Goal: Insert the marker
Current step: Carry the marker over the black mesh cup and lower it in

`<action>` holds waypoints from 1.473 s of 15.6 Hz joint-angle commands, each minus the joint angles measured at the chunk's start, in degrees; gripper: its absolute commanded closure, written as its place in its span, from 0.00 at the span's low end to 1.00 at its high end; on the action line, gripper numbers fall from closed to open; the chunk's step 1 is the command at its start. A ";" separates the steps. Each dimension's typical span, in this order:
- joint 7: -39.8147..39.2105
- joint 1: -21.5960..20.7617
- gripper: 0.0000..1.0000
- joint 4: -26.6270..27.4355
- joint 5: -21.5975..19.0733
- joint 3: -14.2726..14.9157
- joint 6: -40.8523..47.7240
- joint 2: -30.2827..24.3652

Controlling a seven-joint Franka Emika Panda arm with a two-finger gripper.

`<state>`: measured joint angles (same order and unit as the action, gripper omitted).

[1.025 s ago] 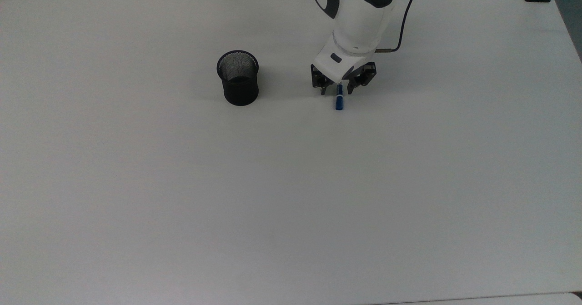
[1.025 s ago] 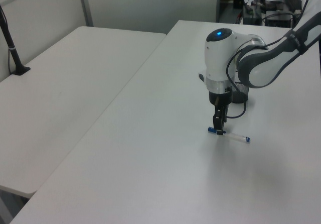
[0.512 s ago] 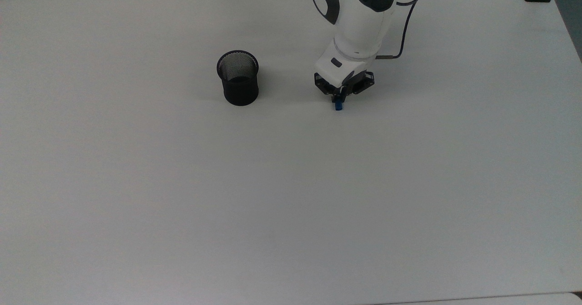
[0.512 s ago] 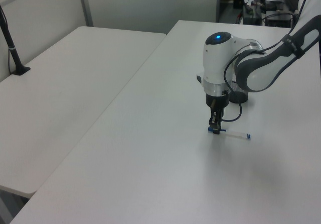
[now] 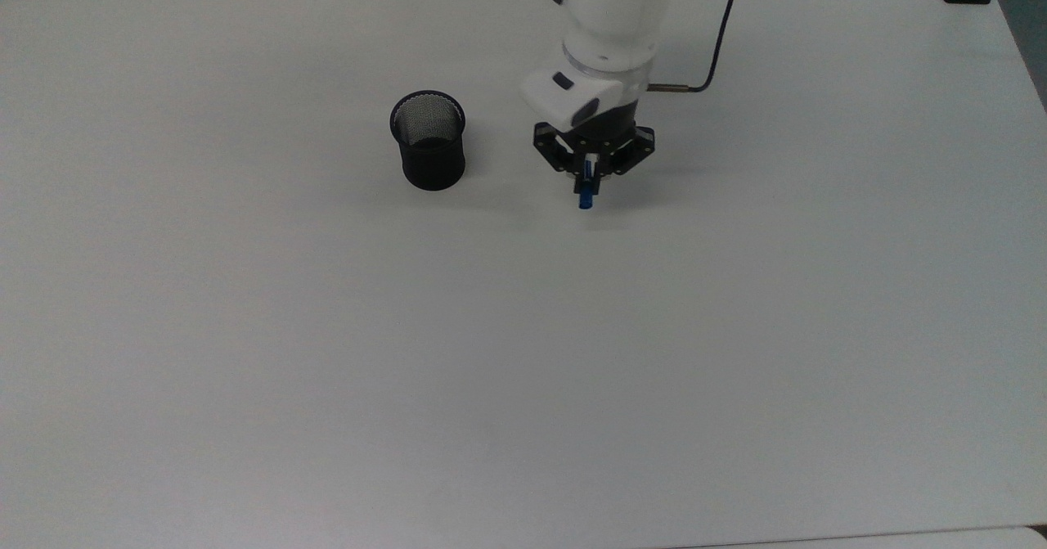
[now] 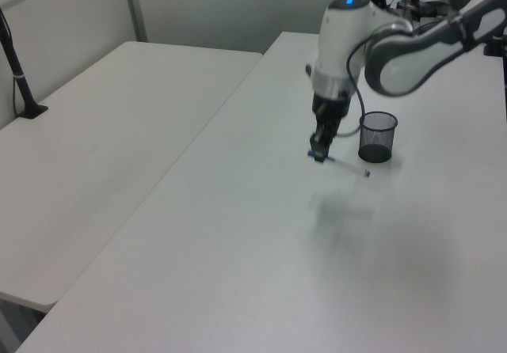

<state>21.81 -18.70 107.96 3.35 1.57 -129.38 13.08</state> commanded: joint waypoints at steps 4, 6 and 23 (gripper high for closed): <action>-0.19 9.19 0.99 4.09 3.58 -0.16 2.73 -11.92; -0.72 11.39 0.99 6.20 5.86 -0.16 2.55 -13.43; -0.28 15.71 0.74 12.45 11.59 -0.25 -5.18 -10.53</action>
<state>21.50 -2.62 119.42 14.07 1.33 -132.12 2.62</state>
